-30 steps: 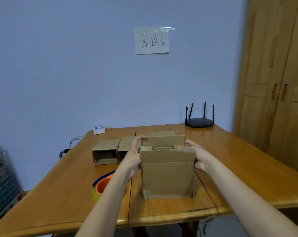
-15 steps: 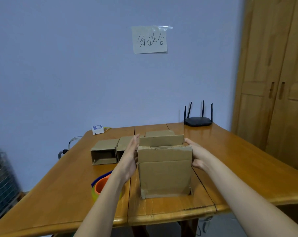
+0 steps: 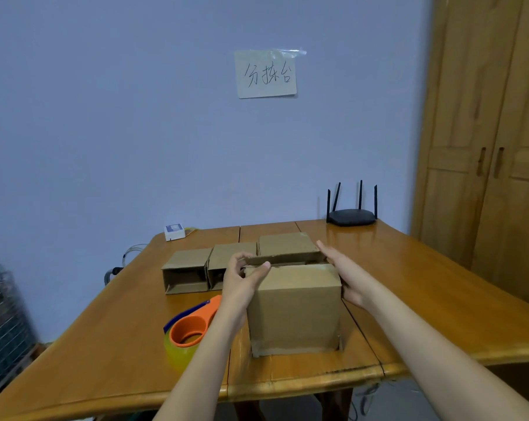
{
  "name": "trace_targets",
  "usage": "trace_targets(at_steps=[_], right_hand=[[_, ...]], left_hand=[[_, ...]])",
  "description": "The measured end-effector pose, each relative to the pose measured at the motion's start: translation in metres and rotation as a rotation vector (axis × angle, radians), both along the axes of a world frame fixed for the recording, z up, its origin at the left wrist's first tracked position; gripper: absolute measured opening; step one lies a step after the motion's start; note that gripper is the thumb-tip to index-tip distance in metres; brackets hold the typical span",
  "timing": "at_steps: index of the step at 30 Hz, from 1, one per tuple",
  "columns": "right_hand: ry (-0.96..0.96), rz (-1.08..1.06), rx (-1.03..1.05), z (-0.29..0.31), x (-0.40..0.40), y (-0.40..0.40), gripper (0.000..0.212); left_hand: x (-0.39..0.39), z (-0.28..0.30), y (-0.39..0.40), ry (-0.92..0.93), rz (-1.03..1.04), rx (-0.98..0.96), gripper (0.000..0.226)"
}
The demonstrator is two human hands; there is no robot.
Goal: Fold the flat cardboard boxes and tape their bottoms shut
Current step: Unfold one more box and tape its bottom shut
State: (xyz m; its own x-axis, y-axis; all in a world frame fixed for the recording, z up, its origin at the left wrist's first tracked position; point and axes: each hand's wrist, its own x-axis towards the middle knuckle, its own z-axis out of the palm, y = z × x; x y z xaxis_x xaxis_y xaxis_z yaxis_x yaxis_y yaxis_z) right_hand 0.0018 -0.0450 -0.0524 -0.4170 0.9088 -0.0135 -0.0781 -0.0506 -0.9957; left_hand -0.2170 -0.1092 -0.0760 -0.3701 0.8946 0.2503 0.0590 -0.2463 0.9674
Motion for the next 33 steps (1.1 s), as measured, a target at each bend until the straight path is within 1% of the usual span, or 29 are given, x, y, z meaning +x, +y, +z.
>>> trace_targets(at_steps=[2,5,8,10,13,14,17,18,20,22,23,26,29,31,33], right_hand=[[-0.032,-0.051,0.011,-0.001,-0.002,-0.001,0.039],[-0.099,-0.135,-0.002,-0.003,-0.002,0.002,0.025],[-0.194,-0.125,0.025,0.001,-0.002,0.002,0.025],[-0.301,-0.136,0.085,0.006,-0.001,0.005,0.028],[-0.524,-0.146,0.258,0.018,-0.004,0.005,0.03],[-0.652,-0.143,0.324,0.02,-0.007,0.006,0.033],[-1.137,-0.174,0.577,0.02,-0.019,0.009,0.042],[-1.213,-0.177,0.661,0.021,-0.024,0.007,0.043],[-1.218,-0.156,0.796,0.023,-0.035,0.001,0.048],[-1.228,-0.096,0.863,0.024,-0.047,-0.006,0.056],[-1.271,-0.056,0.868,0.022,-0.052,-0.009,0.058],[-1.407,0.006,0.831,0.012,-0.061,-0.011,0.063],[-1.416,-0.01,0.795,0.009,-0.065,-0.01,0.064],[-1.42,-0.008,0.738,0.009,-0.068,-0.011,0.064],[-1.426,-0.011,0.674,0.01,-0.071,-0.011,0.064]], left_hand=[[-0.001,0.002,0.0,0.006,0.02,0.012,0.035],[-0.001,0.005,-0.001,0.032,0.023,-0.014,0.03],[-0.003,0.004,0.001,0.049,0.022,-0.034,0.028],[-0.001,0.004,0.002,0.053,0.03,-0.045,0.027],[0.004,0.007,0.004,0.059,0.05,-0.052,0.019],[0.005,0.009,0.004,0.058,0.052,-0.059,0.019],[0.01,0.012,0.01,0.048,0.05,-0.073,0.032],[0.012,0.013,0.011,0.056,0.066,-0.078,0.033],[0.015,0.013,0.014,0.112,0.105,-0.089,0.034],[0.016,0.011,0.016,0.22,0.104,-0.091,0.034],[0.015,0.011,0.018,0.313,0.105,-0.095,0.035],[0.009,0.01,0.019,0.742,0.147,-0.172,0.042],[0.005,0.015,0.015,1.134,0.181,-0.274,0.047],[0.009,0.022,0.013,1.295,0.161,-0.311,0.051],[0.013,0.024,0.013,1.356,0.118,-0.331,0.055]])
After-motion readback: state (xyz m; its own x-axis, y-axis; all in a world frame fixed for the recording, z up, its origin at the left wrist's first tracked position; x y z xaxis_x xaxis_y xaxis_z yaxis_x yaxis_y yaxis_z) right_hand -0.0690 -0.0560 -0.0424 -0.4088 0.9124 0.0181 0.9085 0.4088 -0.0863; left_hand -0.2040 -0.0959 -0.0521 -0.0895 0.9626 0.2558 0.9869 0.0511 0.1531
